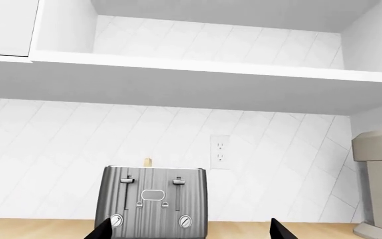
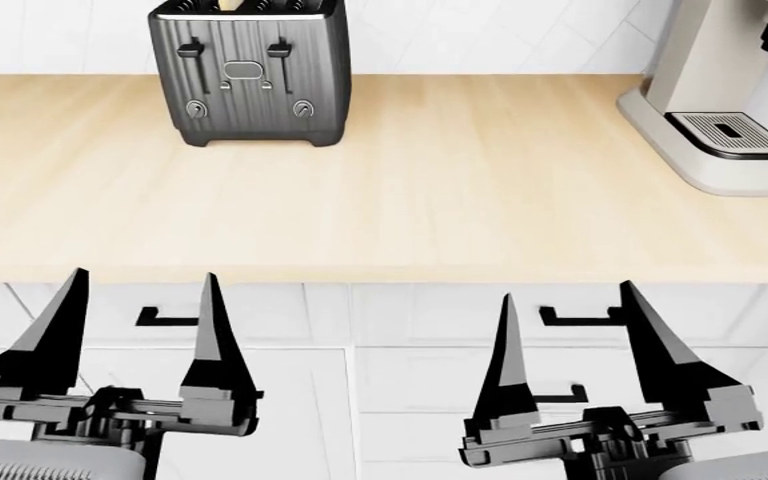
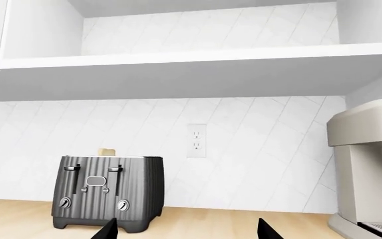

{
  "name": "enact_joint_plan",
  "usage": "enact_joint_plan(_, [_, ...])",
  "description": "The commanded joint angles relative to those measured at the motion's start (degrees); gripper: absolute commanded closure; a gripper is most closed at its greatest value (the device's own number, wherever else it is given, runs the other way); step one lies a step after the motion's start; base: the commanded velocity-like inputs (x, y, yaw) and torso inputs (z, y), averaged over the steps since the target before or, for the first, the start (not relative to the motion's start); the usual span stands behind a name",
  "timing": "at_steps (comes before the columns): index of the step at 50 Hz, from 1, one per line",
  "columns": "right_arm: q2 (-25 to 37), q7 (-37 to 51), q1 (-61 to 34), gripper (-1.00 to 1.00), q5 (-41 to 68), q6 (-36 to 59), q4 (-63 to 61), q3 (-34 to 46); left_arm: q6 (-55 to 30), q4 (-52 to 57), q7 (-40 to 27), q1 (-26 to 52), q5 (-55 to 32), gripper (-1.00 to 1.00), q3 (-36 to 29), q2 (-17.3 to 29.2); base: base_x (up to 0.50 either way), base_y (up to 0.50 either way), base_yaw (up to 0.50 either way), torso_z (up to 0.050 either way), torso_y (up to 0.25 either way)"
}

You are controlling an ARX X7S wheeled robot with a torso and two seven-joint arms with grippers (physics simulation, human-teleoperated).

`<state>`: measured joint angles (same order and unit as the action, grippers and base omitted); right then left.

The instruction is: Push down the lever of the toaster to turn it on.

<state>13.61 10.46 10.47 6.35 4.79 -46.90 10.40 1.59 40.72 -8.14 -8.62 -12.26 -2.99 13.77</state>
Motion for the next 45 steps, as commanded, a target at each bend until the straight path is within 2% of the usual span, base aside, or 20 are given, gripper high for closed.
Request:
enact_joint_plan(1, [0.3,0.6,0.4,-1.00,-1.3,-1.4,-0.5,0.9,1.9,0.8,0.1,-0.7,-0.4,-1.00,0.0,0.5,0.21,0.00,0.00,0.000,0.000])
enact_joint_plan(30, [1.0,2.3,0.7,-1.00,-4.5,-2.9,-0.5,2.3,2.4,1.8,-0.9,-1.2,-1.0,-1.00,-0.4,1.4,0.48,0.00,0.00,0.000,0.000])
enact_joint_plan(45, [1.3,3.3,0.6,-1.00,-7.6,-3.1,-0.4,3.4,2.8,1.1,-1.3,-0.9,-1.4,-1.00,-0.5,1.8,0.45,0.33,0.00,0.000,0.000])
